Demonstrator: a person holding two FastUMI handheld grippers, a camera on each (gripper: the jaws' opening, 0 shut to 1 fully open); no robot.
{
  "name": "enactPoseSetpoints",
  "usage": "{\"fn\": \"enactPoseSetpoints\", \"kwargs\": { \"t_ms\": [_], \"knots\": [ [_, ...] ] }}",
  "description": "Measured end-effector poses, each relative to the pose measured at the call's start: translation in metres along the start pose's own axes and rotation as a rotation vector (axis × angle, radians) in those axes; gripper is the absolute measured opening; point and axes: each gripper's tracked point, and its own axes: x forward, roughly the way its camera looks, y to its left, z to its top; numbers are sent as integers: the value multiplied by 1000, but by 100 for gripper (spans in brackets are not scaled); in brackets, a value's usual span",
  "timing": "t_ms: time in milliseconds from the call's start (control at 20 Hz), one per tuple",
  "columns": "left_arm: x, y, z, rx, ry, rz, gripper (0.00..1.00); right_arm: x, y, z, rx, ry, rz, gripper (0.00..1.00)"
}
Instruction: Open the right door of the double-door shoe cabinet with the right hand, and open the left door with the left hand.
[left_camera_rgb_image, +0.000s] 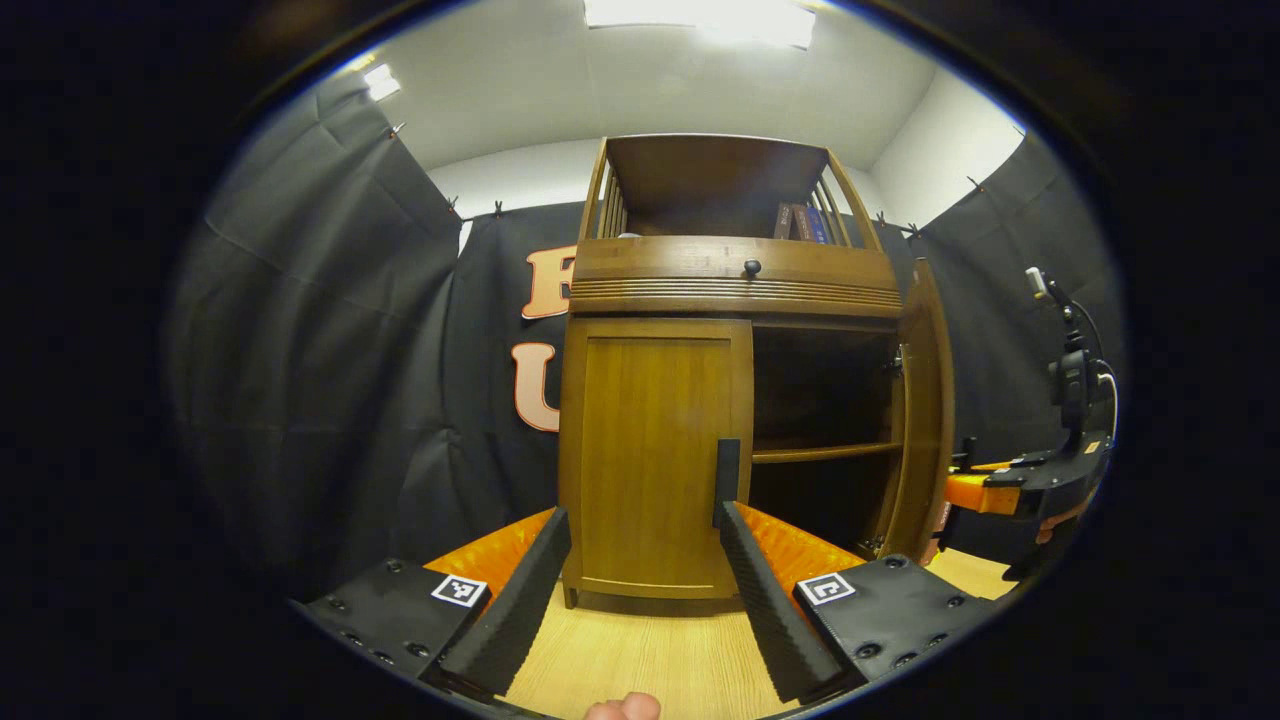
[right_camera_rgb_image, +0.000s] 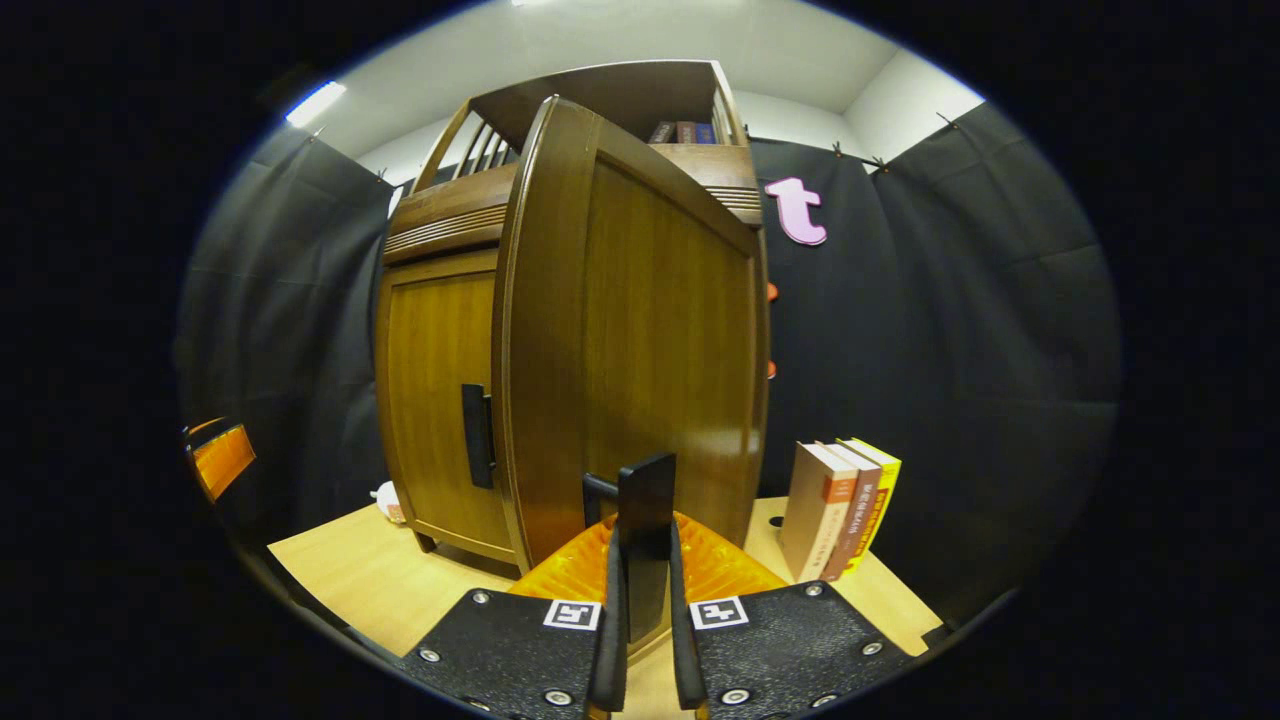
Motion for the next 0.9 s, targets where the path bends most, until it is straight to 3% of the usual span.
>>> {"fn": "enactPoseSetpoints", "kwargs": {
  "t_ms": [50,200,300,350,600,900],
  "knots": [
    [1,-3,-2,-3,1,-1,98,-5,-13,0,0,1,-22,22],
    [4,-12,-6,-8,9,-4,99,-18,-45,-1,-17,-13,-100,11],
    [9,-16,-5,0,7,-7,97,-20,-64,1,-15,-17,-131,11],
    [11,-18,-5,6,10,-11,98,-20,-72,0,-3,-23,-134,4],
    [20,-38,-2,23,4,-30,99,-21,-82,1,40,-55,-101,3],
    [22,-79,-5,12,10,-97,99,-19,-103,-3,21,-58,-8,3]
  ]
}}
